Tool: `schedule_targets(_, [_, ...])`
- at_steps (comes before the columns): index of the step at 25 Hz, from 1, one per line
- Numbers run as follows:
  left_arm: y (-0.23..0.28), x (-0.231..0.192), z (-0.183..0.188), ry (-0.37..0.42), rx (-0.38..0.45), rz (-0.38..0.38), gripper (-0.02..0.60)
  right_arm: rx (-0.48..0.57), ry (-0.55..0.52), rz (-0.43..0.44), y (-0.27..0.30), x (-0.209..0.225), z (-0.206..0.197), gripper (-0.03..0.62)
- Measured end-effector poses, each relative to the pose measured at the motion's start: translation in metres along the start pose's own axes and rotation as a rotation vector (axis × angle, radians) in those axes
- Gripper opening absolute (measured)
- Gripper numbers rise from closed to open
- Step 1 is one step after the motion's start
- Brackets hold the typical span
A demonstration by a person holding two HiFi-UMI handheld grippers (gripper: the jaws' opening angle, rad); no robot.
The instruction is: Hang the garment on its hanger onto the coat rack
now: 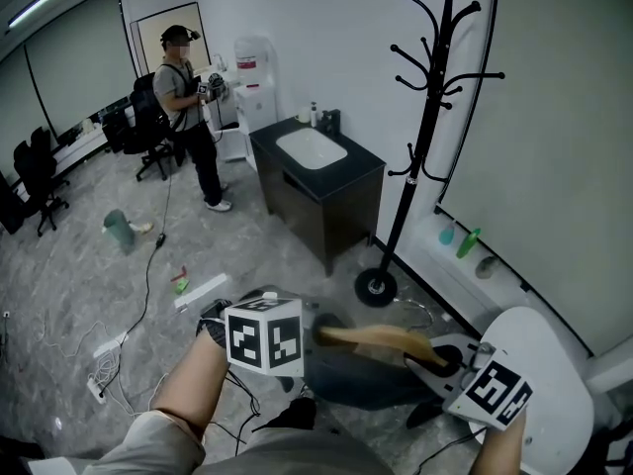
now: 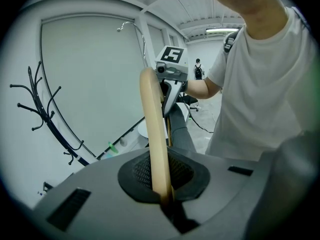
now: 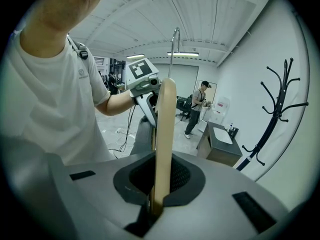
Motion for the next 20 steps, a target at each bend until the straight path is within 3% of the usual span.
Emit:
schedule_targets(14, [-0.044, -0.186, -0.069, 0.142, 0.019, -0.098, 0.005, -0.019, 0.084, -0.127, 0.091, 0.144, 0.041, 0.015])
schedule_targets(20, [-0.054, -0.264, -0.087, 0.169, 0.036, -0.116, 0.005, -0.029, 0.103, -0.143, 0.12, 0.213, 0.05, 0.015])
Point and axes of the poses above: the fingertips, and each gripper's own axes: y forward along the fingers, x to its right, z out of its top, the point moved 10 cm from there along -y, backward along the fingers, and after that the axes turned 5 degrees about -z, right-handed, at the moved point
